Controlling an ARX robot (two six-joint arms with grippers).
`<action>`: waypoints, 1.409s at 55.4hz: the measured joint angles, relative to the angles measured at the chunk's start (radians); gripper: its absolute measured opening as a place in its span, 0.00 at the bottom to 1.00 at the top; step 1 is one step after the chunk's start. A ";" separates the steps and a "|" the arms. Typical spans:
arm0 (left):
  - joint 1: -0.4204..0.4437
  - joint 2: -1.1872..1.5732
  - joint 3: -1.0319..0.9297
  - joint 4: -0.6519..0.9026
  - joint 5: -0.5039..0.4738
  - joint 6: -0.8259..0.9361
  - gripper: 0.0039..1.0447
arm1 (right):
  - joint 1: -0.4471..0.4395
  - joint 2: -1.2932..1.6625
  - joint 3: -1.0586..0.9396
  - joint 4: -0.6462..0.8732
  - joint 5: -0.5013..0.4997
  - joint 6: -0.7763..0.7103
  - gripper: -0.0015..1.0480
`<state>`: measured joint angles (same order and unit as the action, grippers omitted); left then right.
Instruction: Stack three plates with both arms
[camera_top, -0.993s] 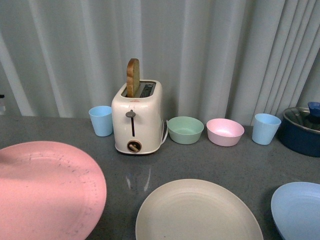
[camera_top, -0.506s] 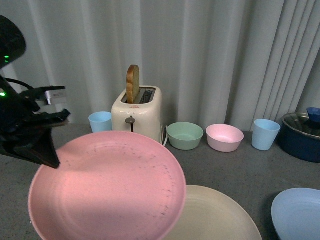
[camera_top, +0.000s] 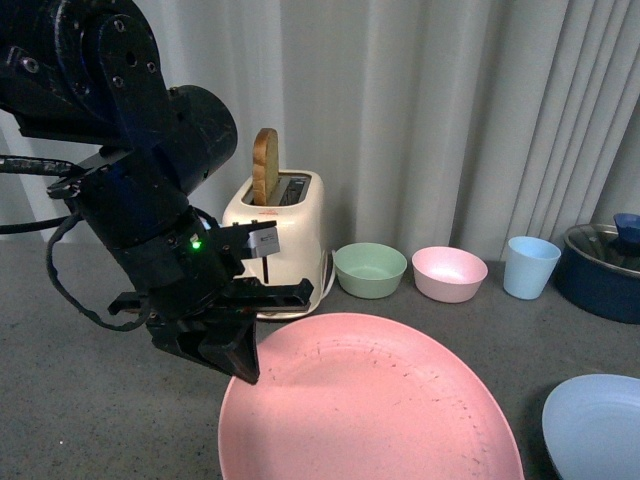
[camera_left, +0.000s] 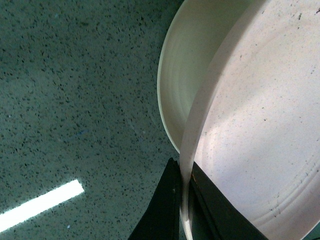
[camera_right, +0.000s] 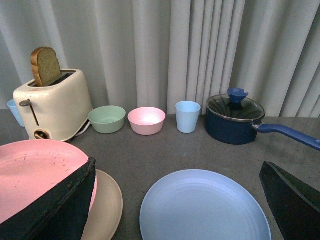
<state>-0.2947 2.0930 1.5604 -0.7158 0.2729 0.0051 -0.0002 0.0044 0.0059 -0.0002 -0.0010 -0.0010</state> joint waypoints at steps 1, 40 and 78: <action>-0.004 0.006 0.006 0.002 0.000 -0.005 0.03 | 0.000 0.000 0.000 0.000 0.000 0.000 0.93; -0.049 0.137 0.131 0.016 -0.071 -0.006 0.03 | 0.000 0.000 0.000 0.000 0.000 0.000 0.93; -0.071 0.164 0.132 0.037 -0.072 -0.006 0.45 | 0.000 0.000 0.000 0.000 0.000 0.000 0.93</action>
<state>-0.3660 2.2574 1.6920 -0.6792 0.2012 -0.0006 -0.0002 0.0044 0.0059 -0.0002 -0.0010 -0.0010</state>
